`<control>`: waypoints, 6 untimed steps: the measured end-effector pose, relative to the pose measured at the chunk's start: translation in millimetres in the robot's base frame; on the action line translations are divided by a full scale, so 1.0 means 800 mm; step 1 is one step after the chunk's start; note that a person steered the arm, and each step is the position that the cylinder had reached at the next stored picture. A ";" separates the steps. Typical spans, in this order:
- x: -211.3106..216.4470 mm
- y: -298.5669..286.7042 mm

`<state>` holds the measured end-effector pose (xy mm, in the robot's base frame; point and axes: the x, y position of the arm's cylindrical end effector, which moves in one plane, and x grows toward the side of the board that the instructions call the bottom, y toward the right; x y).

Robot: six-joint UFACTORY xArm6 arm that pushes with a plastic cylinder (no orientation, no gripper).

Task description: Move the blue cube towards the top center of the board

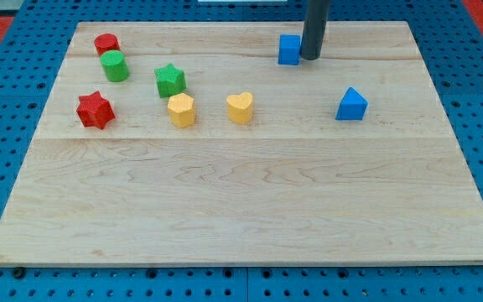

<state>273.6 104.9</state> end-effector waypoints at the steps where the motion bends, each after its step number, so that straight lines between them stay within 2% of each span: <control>1: 0.005 -0.044; 2: 0.006 -0.053; 3: -0.008 0.007; 4: -0.026 -0.017; 6: -0.026 -0.105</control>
